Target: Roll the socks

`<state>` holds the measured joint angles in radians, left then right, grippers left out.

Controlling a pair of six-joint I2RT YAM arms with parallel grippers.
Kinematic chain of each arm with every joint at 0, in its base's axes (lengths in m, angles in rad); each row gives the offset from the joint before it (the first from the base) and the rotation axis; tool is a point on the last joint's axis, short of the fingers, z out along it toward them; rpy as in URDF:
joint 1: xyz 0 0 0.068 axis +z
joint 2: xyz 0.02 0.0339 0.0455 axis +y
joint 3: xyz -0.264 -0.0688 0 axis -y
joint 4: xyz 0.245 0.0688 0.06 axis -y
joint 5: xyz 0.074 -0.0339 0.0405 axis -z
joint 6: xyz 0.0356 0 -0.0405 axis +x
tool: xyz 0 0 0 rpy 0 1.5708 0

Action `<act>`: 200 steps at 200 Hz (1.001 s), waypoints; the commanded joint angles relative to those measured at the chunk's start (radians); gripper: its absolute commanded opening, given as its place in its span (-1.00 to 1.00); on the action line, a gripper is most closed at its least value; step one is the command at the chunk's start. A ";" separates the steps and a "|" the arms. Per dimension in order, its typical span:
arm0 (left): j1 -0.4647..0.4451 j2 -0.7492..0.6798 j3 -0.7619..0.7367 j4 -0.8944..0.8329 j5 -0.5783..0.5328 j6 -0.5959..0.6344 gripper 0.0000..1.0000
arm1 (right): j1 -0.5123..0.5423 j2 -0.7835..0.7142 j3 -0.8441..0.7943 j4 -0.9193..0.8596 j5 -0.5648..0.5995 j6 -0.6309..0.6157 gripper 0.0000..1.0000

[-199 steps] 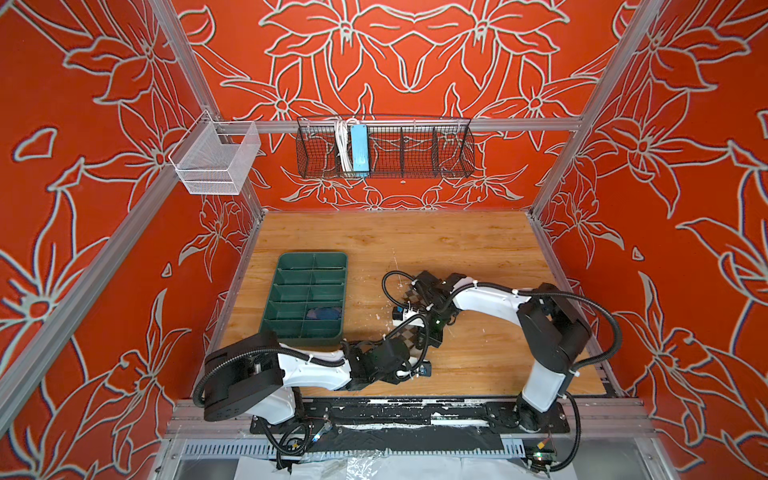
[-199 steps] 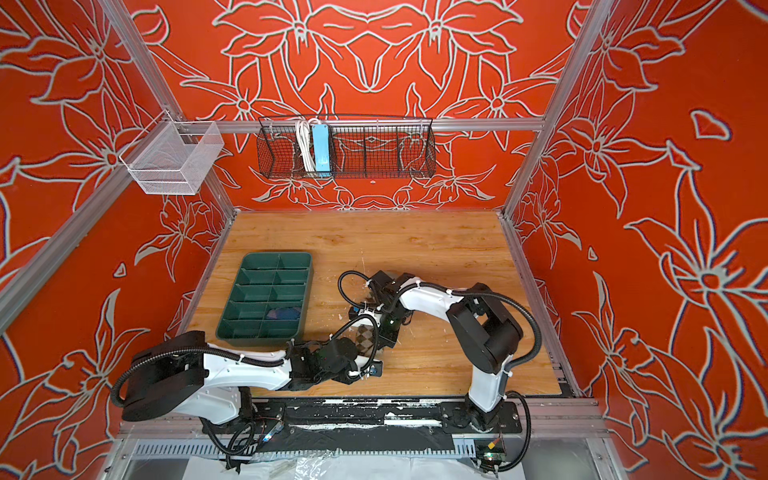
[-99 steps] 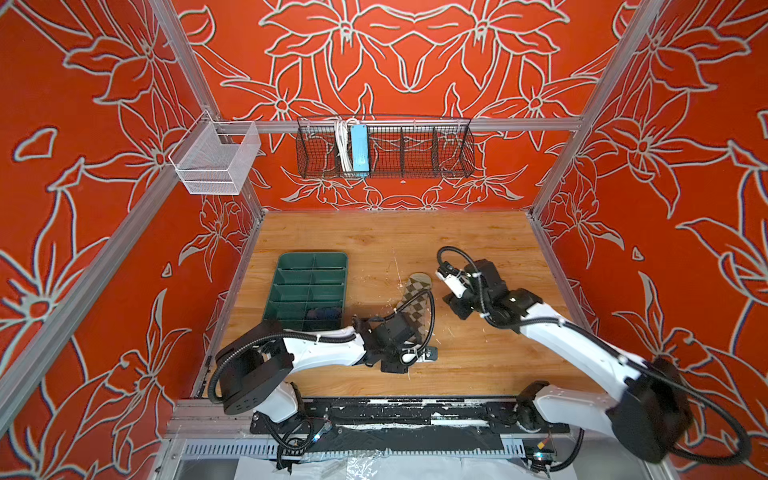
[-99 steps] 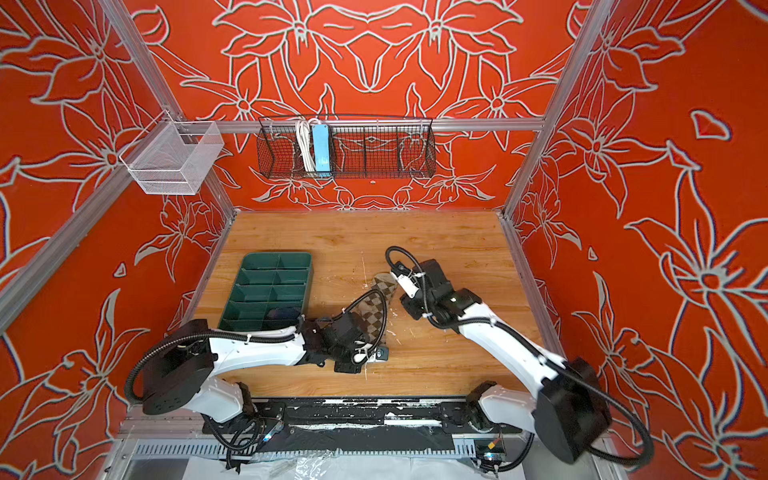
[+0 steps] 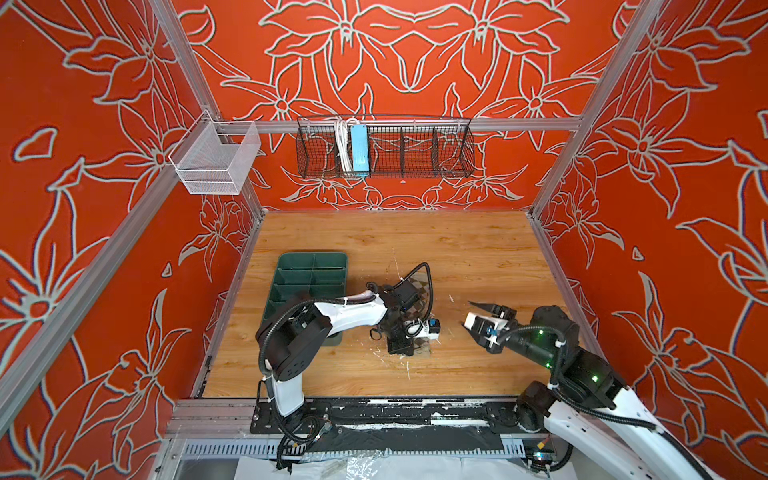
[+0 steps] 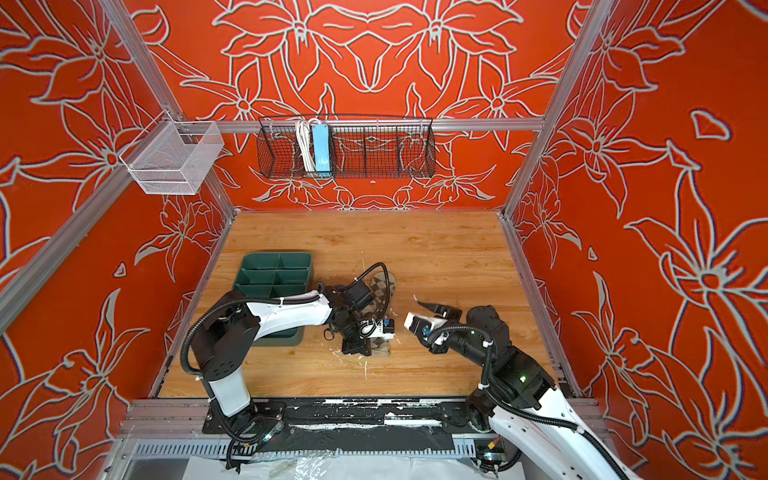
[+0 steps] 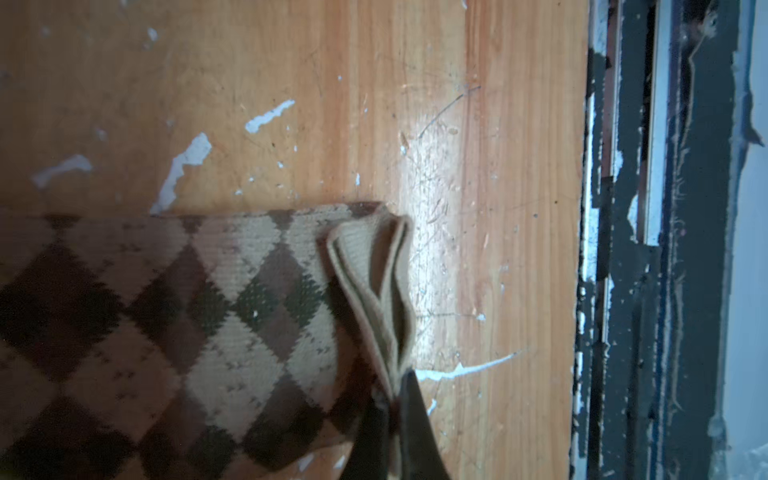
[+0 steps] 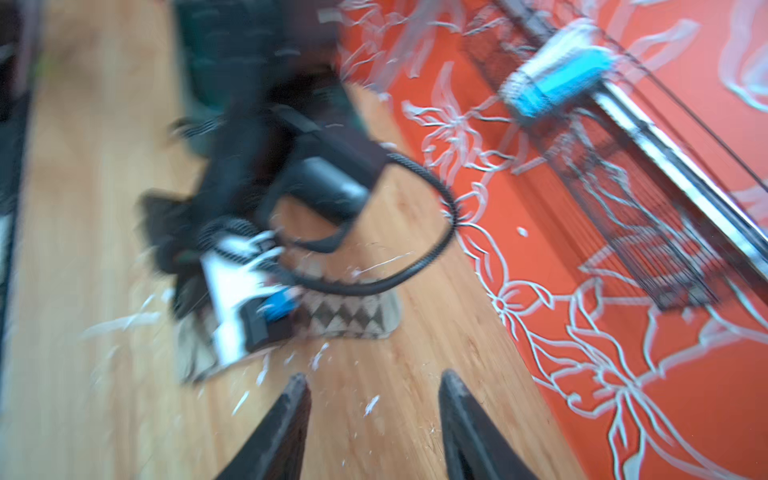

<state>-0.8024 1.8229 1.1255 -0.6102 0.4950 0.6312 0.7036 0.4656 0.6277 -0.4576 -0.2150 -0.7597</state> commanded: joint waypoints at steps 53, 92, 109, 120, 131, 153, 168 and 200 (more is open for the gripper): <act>0.052 0.142 0.115 -0.138 0.129 -0.027 -1.00 | 0.519 0.349 -0.108 0.047 0.482 -0.099 0.10; 0.056 0.146 0.111 -0.130 0.123 -0.036 -1.00 | 0.574 0.554 -0.186 0.323 0.525 -0.039 0.13; 0.057 0.148 0.114 -0.129 0.121 -0.036 -1.00 | 0.573 0.621 -0.208 0.419 0.562 -0.009 0.16; 0.057 0.149 0.115 -0.129 0.120 -0.036 -1.00 | 0.573 0.654 -0.221 0.469 0.581 -0.007 0.16; 0.057 0.150 0.117 -0.131 0.119 -0.038 -1.00 | 0.569 0.679 -0.230 0.498 0.578 -0.009 0.17; 0.057 0.150 0.118 -0.131 0.116 -0.042 -1.00 | 0.559 0.728 -0.237 0.506 0.570 -0.003 0.14; 0.057 0.144 0.117 -0.131 0.112 -0.045 -1.00 | 0.546 0.757 -0.238 0.498 0.579 0.012 0.10; 0.057 0.124 0.110 -0.122 0.103 -0.050 -1.00 | 0.510 0.814 -0.215 0.448 0.575 0.065 0.00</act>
<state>-0.7517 1.9518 1.2335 -0.7197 0.6071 0.5781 1.2385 1.2415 0.4065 0.0067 0.3420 -0.7525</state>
